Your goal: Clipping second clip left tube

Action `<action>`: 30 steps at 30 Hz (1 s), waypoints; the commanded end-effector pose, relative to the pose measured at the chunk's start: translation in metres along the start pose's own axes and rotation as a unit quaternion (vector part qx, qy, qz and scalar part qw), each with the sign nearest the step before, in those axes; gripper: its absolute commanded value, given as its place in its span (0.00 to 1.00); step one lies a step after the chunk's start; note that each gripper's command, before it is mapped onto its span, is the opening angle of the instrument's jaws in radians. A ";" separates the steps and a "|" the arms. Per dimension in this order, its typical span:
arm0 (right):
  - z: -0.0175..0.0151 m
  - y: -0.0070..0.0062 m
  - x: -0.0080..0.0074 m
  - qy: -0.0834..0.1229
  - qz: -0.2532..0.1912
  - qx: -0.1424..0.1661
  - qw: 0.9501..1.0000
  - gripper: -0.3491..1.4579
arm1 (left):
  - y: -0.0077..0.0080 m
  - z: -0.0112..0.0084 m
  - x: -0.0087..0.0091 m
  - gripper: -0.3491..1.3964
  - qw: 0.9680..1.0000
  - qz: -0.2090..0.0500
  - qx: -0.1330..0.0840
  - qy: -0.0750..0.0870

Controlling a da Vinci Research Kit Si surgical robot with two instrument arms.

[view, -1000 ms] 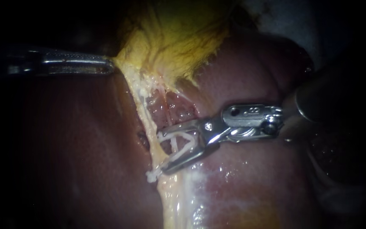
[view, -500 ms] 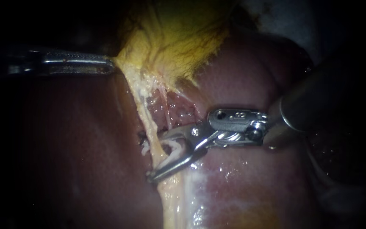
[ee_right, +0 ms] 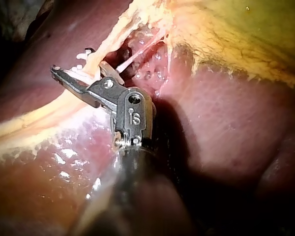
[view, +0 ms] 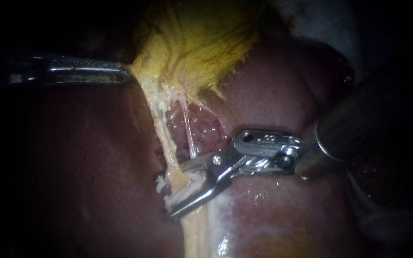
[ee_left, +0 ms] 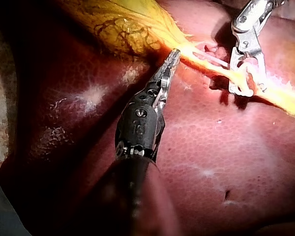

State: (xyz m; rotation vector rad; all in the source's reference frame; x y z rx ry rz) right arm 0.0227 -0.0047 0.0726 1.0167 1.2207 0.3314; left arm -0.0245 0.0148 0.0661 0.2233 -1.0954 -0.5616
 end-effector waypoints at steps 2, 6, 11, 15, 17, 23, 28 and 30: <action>-0.0001 -0.0001 0.0000 -0.001 0.002 0.000 1.000 0.31 | 0.0000 0.0000 0.0000 0.00 1.000 0.000 0.000 0.000; -0.0002 -0.0002 0.0002 0.000 0.012 -0.001 1.000 0.21 | 0.0000 0.0000 0.0000 0.00 1.000 0.000 0.000 0.000; -0.0002 -0.0001 0.0003 0.003 0.036 -0.010 0.999 0.07 | 0.0000 0.0000 -0.0001 0.00 1.000 0.000 0.000 0.000; -0.0002 -0.0001 0.0002 0.003 0.065 -0.015 0.998 0.00 | 0.0000 0.0001 -0.0001 0.00 1.000 0.000 0.000 0.000; -0.0002 -0.0001 0.0002 0.003 0.068 -0.015 0.998 0.00 | 0.0000 0.0001 -0.0001 0.00 1.000 0.000 0.000 0.000; -0.0002 -0.0001 0.0001 0.003 0.068 -0.015 0.998 0.00 | 0.0000 0.0001 -0.0001 0.00 1.000 0.000 0.000 0.000; -0.0003 0.0000 0.0000 0.003 0.068 -0.015 0.998 0.00 | 0.0001 0.0001 -0.0001 0.00 1.000 0.000 -0.001 0.000; -0.0003 0.0000 0.0000 0.003 0.068 -0.015 0.998 0.00 | 0.0001 0.0002 -0.0002 0.00 1.000 0.000 -0.001 0.000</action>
